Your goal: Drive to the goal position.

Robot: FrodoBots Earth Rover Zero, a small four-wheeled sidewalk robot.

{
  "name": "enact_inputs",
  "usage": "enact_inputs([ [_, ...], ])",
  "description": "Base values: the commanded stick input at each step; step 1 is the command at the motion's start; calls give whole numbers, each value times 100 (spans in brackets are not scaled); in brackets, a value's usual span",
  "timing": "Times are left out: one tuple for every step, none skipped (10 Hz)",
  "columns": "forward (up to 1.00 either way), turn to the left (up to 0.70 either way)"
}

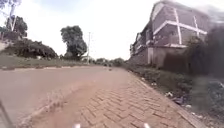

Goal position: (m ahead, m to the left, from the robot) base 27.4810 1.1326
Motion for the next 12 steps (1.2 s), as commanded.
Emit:
enact_inputs([
  [50, 0],
  [50, 0],
  [50, 0],
  [50, 0],
  [50, 0],
  [50, 0],
  [50, 0],
  [50, 0],
  [50, 0],
  [50, 0],
  [50, 0],
  [50, 0],
])
